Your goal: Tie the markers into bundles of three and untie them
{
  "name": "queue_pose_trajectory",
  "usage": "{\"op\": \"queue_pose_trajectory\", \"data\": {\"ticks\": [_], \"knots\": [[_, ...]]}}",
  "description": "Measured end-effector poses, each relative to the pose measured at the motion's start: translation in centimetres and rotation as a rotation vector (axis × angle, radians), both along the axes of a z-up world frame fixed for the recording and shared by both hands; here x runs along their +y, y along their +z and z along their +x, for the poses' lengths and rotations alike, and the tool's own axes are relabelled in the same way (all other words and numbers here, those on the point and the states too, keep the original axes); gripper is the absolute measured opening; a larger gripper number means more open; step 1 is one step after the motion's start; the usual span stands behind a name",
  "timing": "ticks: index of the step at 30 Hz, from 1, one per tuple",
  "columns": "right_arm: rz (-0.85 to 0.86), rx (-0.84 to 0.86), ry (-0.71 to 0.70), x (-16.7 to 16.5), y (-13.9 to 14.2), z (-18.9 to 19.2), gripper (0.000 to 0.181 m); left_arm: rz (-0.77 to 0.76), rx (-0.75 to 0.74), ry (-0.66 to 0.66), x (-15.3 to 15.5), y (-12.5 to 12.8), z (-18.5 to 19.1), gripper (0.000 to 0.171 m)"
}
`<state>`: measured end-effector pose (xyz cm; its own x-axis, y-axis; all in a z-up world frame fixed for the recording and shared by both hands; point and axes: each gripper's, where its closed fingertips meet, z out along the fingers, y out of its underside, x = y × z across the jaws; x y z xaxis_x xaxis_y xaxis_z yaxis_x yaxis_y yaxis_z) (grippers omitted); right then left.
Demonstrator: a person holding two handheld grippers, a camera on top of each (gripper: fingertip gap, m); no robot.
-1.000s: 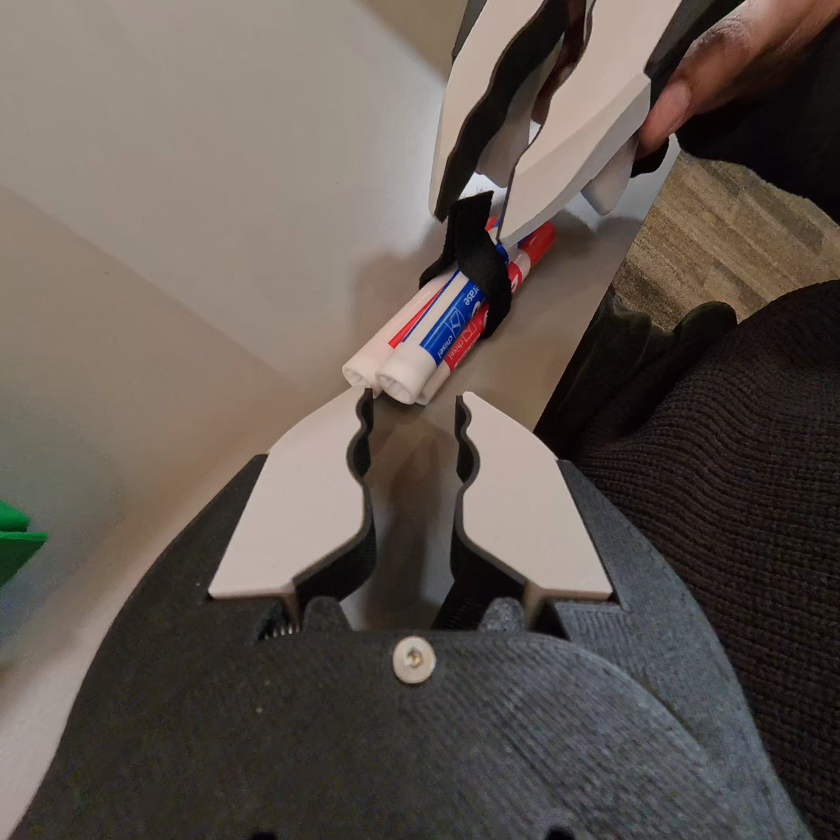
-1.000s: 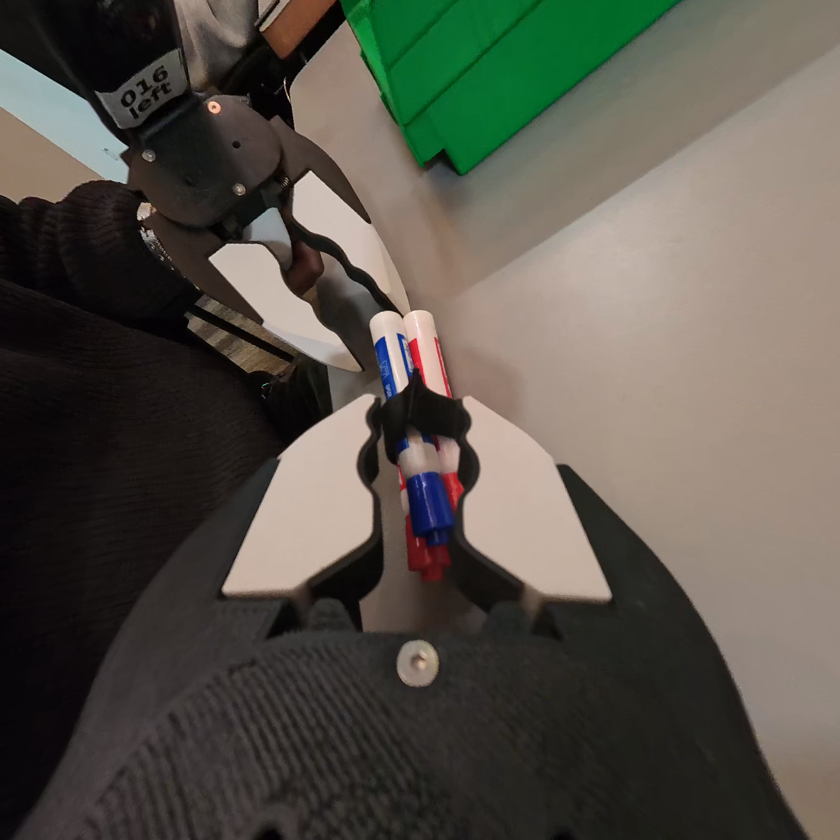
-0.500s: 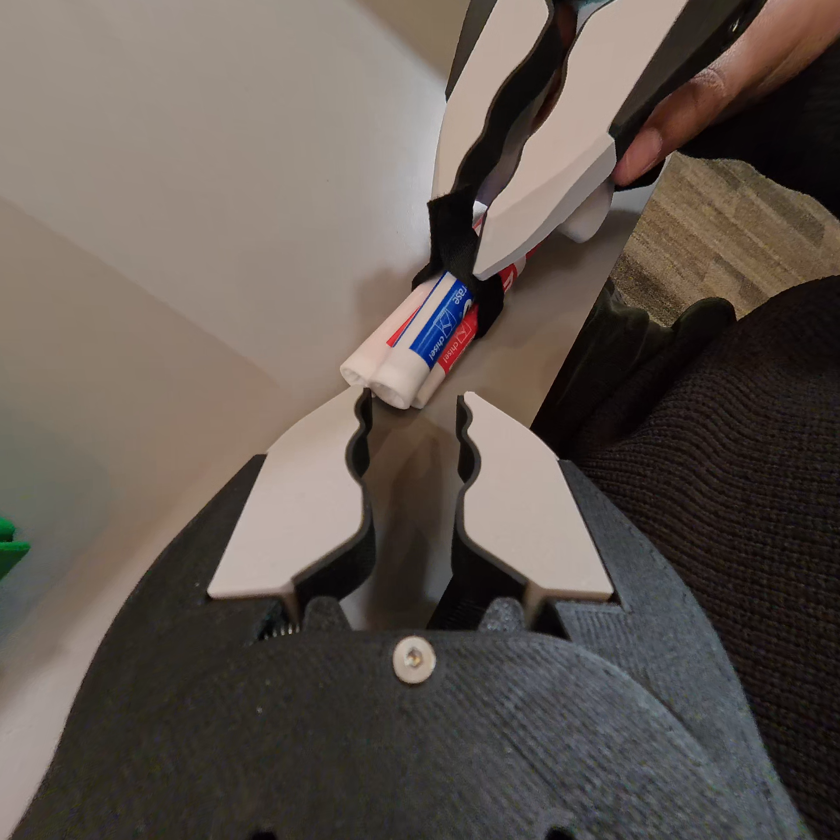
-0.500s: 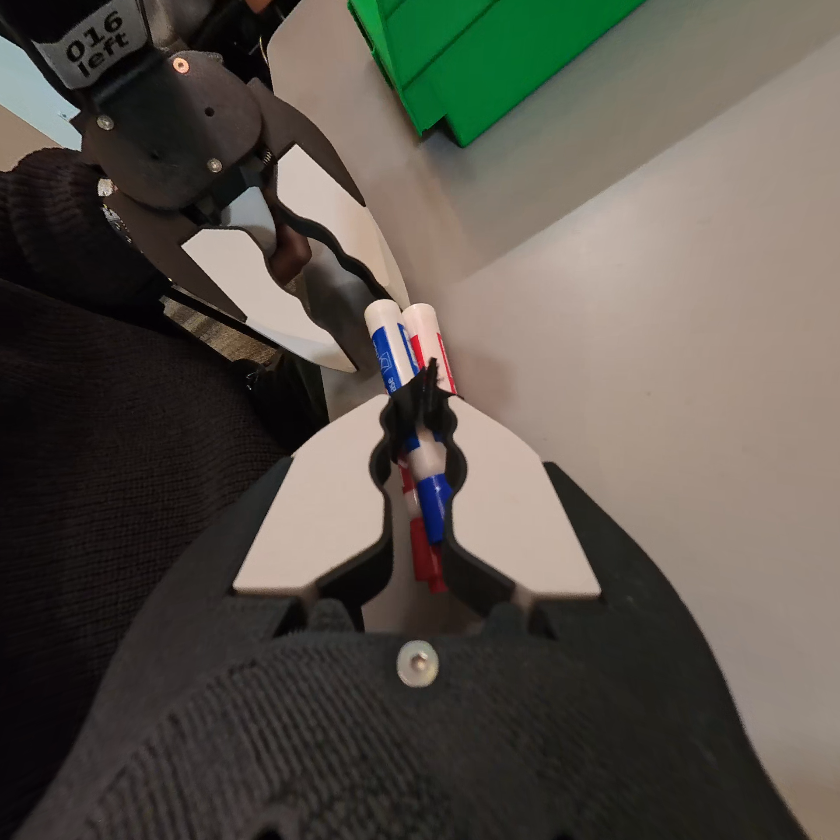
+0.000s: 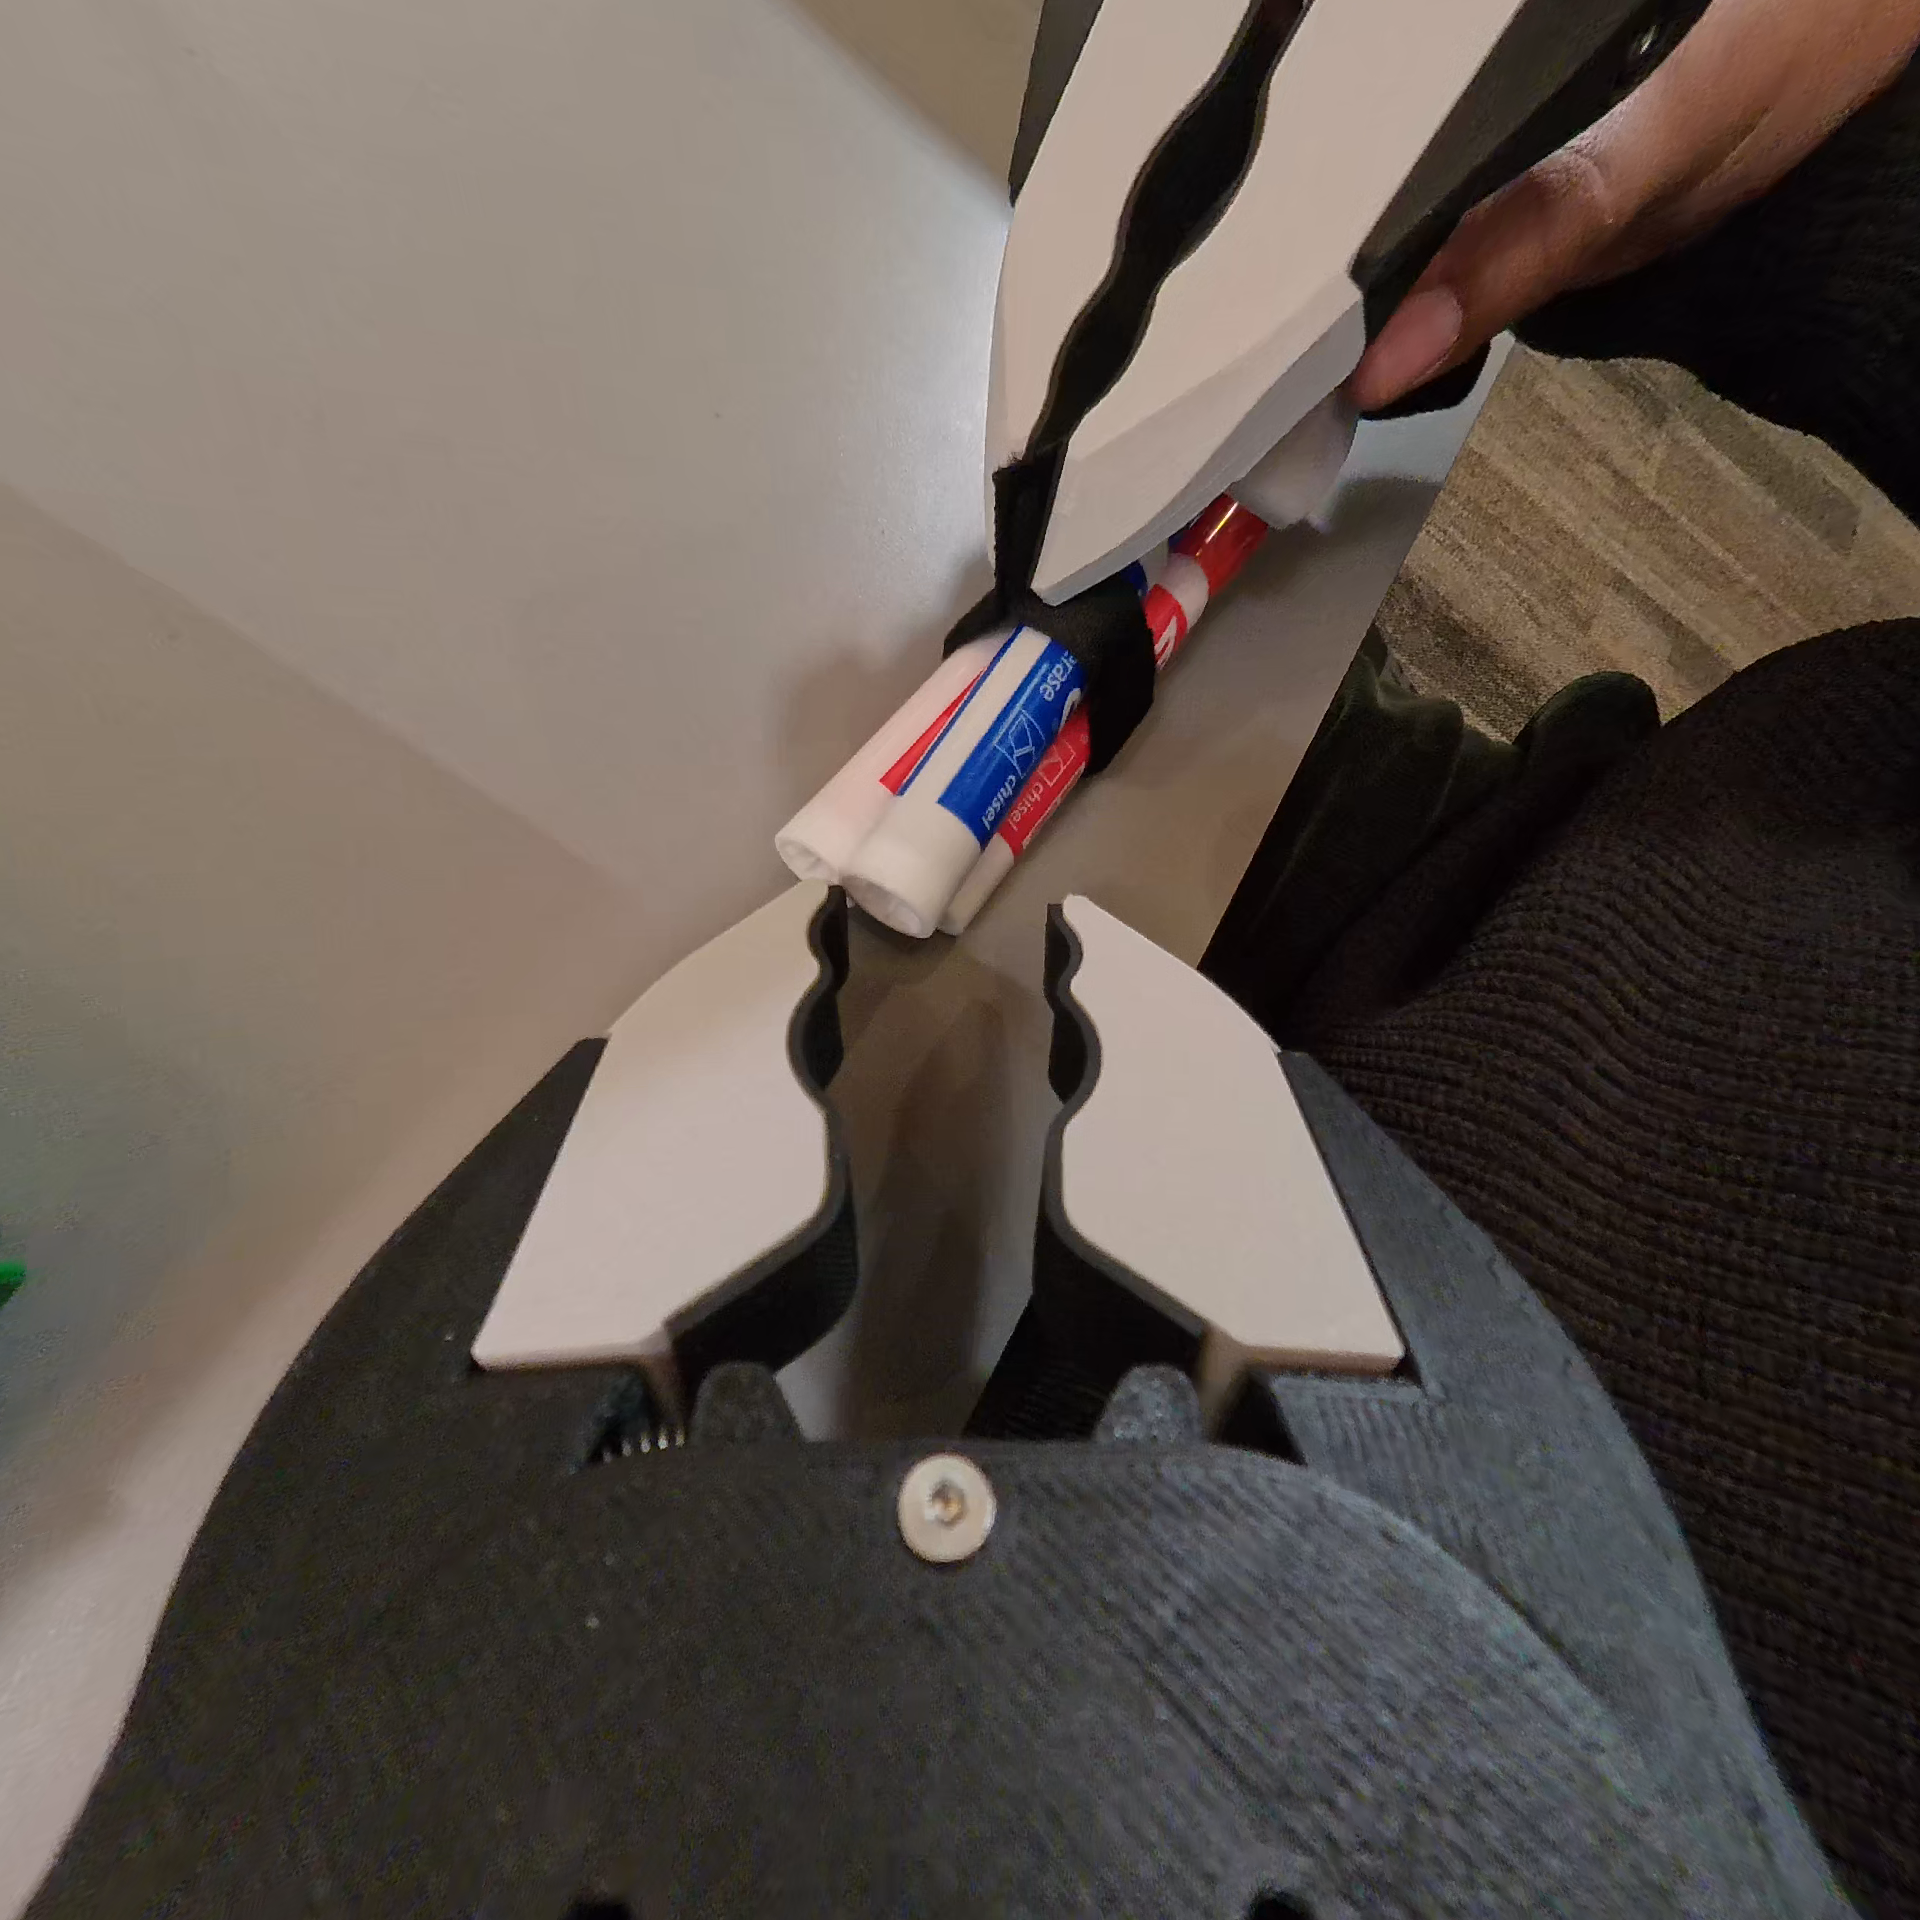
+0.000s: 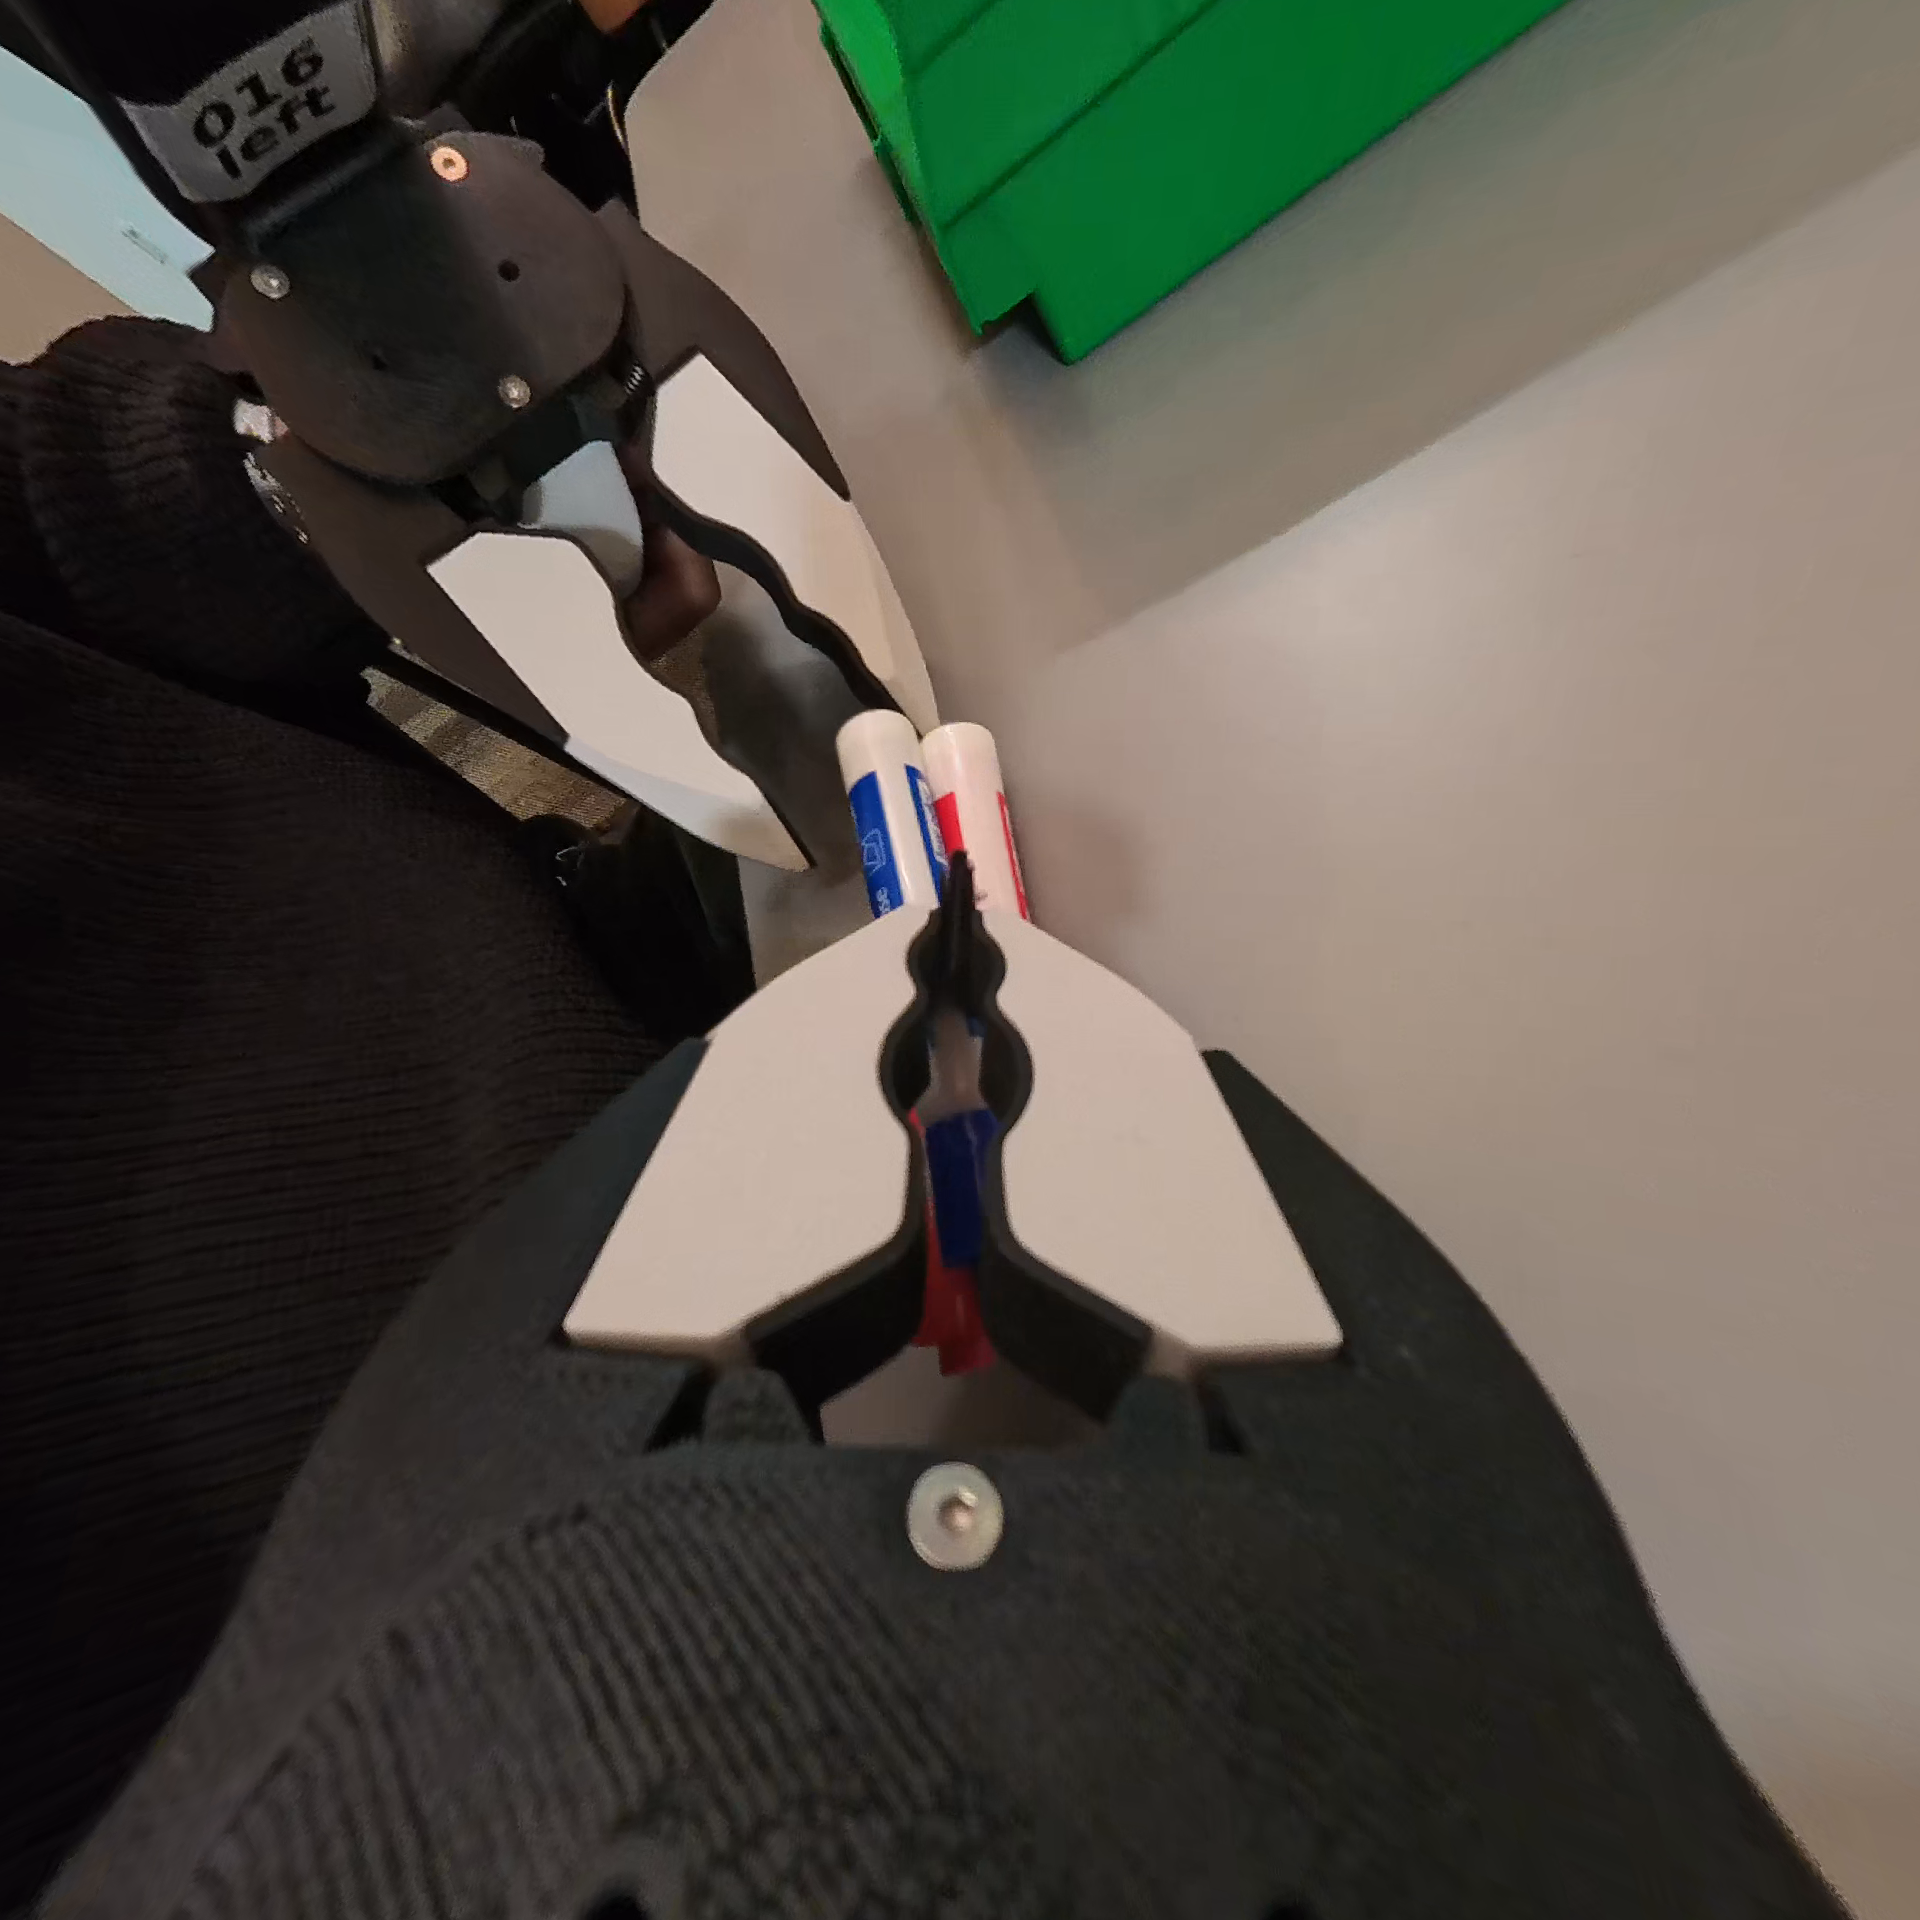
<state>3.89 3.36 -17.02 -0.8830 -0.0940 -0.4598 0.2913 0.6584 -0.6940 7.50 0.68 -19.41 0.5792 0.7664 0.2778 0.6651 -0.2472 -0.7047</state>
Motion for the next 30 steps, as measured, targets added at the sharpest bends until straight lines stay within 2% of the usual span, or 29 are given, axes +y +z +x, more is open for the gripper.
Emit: {"op": "queue_pose_trajectory", "data": {"ticks": [18, 30], "knots": [[-0.037, -0.014, -0.056, 0.0, 0.8, -1.3, 0.003, 0.02, 0.086, 0.063, -1.1, 1.5, -1.0, 0.038], [-0.026, -0.064, -0.048, -0.2, 0.2, -0.8, 0.004, -0.017, 0.101, 0.001, 0.1, 1.2, -0.4, 0.039]]}}
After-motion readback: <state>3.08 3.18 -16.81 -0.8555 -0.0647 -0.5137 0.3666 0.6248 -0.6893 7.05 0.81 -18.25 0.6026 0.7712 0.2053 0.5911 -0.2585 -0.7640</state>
